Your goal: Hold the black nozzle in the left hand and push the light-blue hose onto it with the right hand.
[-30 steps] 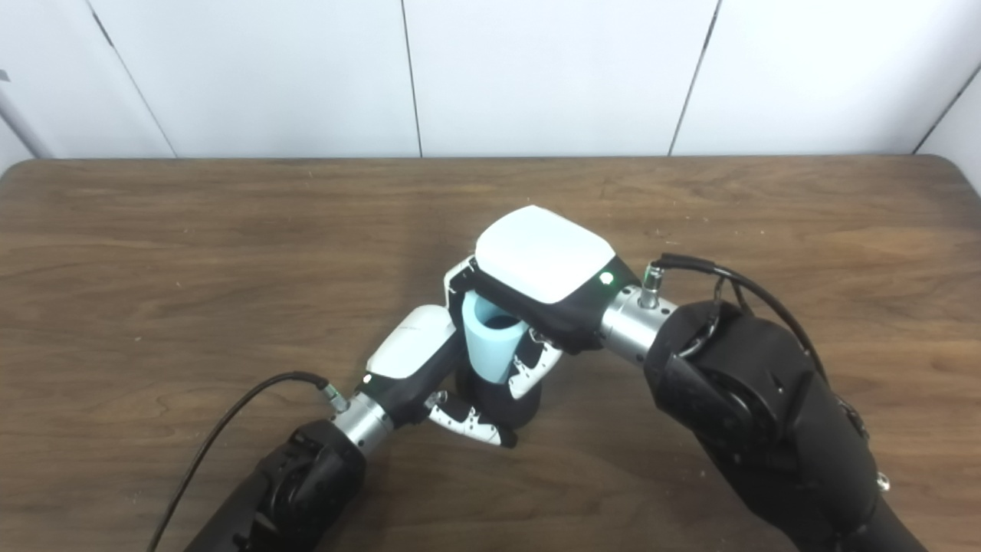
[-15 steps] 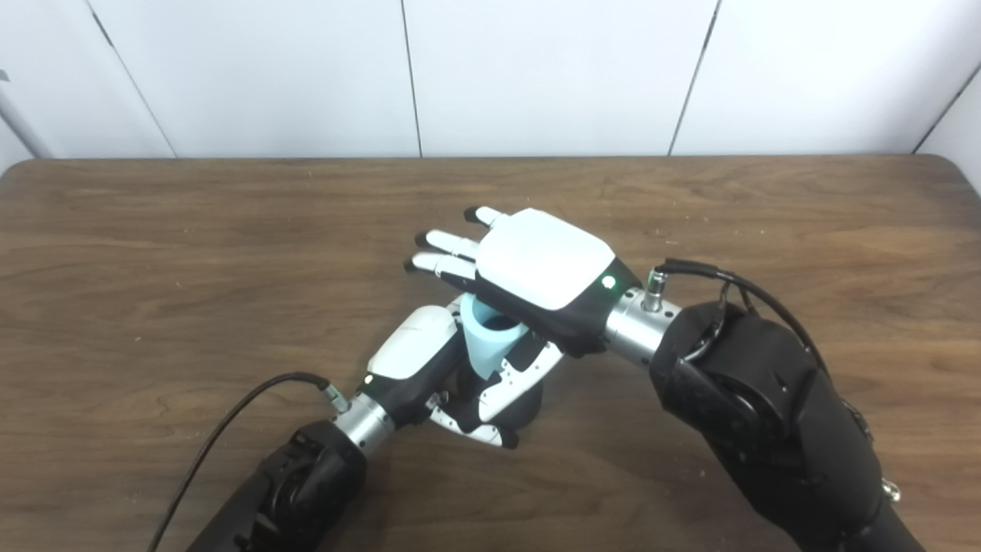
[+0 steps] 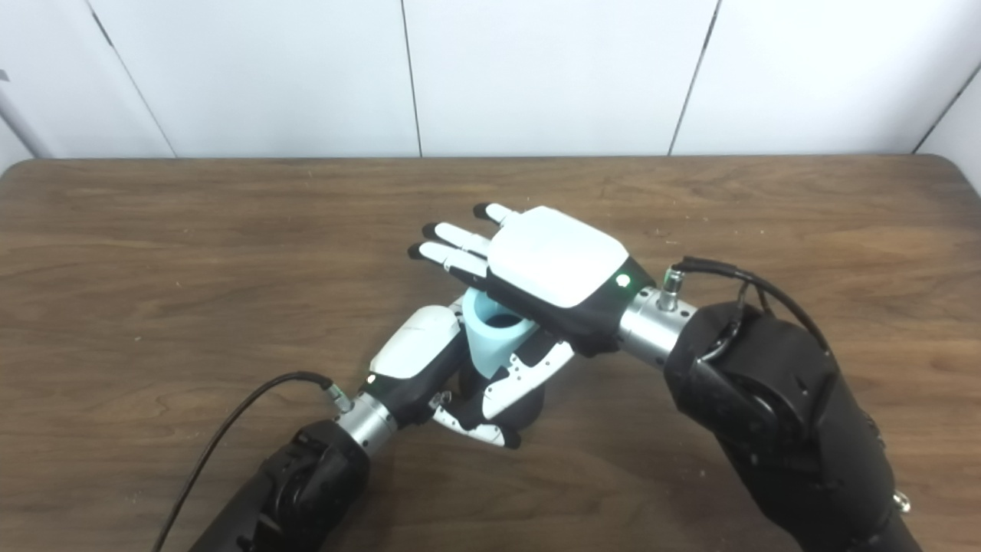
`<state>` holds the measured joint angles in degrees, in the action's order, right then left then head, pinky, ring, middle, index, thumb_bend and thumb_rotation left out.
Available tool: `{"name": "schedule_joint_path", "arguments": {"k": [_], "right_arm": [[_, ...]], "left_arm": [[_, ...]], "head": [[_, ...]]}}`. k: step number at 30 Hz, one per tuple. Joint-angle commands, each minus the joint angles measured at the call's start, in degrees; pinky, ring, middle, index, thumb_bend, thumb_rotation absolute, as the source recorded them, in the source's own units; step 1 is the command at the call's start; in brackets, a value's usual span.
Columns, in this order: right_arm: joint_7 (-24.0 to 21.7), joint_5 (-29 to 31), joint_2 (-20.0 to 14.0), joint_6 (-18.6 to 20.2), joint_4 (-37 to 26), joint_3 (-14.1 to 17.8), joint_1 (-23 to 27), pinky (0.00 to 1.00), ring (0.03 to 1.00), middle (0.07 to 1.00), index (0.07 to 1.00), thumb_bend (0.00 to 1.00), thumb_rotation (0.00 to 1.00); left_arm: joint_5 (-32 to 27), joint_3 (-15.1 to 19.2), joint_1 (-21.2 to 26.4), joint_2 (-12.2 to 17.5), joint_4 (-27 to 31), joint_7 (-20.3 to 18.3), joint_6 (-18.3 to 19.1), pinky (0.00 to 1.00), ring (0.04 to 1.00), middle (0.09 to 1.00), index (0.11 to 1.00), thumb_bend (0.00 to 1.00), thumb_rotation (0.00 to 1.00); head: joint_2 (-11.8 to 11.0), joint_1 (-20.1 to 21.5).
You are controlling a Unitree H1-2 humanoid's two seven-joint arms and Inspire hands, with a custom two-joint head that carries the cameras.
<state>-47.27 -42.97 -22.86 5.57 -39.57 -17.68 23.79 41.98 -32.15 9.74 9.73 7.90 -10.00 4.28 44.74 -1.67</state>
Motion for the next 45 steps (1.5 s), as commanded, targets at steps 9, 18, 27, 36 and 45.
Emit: {"name": "schedule_joint_path", "arguments": {"k": [9,18,27,36,45], "right_arm": [[-0.2,4.3,0.8,4.8,-9.2,6.0,2.4,0.99,1.000,1.000,0.950,0.71,0.87],[0.7,10.4,-2.1,5.1,-13.4,10.9,0.1,0.97,0.992,0.997,0.945,0.66,0.91],[4.5,15.6,-2.4,3.0,-14.8,15.3,-7.3,0.98,0.975,0.980,0.937,0.64,0.90],[4.6,13.5,-3.0,-2.1,-14.8,14.8,-12.8,1.00,1.000,1.000,0.967,0.63,0.92],[2.0,9.7,-3.3,-4.0,-14.8,13.3,-16.6,1.00,1.000,1.000,0.997,0.64,1.00]], "left_arm": [[2.0,-2.6,-1.7,0.7,-3.7,-4.3,1.6,1.00,0.703,0.488,0.488,0.52,0.00],[1.8,-2.3,-1.8,0.6,-3.8,-4.3,1.9,1.00,0.711,0.514,0.476,0.52,0.00],[1.8,-2.0,-1.4,0.5,-4.4,-3.3,1.1,1.00,0.689,0.438,0.501,0.52,0.00],[1.0,-1.7,-1.0,1.0,-4.3,-3.7,0.5,1.00,0.669,0.447,0.492,0.52,0.00],[0.4,-1.5,-1.2,0.6,-4.5,-3.7,0.9,1.00,0.671,0.478,0.488,0.52,0.00]], "head": [[0.3,-0.3],[0.5,-0.6],[0.3,-0.7],[0.3,-0.5],[0.3,-0.5]]}}
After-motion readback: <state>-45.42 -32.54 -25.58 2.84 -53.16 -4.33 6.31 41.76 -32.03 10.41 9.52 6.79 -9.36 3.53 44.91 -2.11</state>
